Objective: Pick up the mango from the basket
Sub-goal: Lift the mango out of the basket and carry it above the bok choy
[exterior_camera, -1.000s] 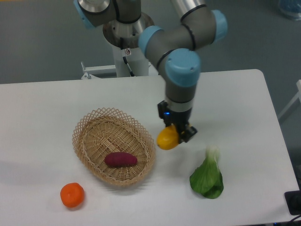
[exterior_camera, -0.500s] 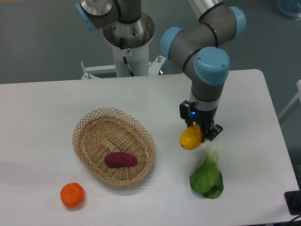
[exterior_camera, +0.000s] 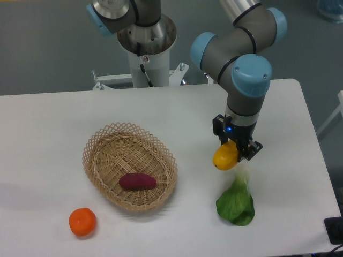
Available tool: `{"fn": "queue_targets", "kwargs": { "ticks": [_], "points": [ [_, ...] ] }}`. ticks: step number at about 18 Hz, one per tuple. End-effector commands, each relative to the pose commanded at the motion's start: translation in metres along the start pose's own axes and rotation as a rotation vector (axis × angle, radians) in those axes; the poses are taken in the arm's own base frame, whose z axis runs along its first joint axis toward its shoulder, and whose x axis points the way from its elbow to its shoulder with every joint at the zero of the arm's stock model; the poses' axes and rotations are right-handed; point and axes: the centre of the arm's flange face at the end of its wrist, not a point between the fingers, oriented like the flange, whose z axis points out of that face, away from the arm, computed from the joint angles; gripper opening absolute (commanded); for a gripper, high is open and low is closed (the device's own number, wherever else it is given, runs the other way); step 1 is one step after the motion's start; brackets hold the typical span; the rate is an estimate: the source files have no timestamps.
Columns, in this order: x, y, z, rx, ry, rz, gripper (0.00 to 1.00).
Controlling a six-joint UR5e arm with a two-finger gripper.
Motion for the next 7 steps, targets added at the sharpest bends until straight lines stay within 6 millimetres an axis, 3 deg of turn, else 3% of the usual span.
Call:
{"fn": "queue_targets", "kwargs": {
  "ticks": [7],
  "points": [
    [0.0013, 0.0003, 0.0023, 0.0, 0.002, 0.0, 0.53]
  ]
}}
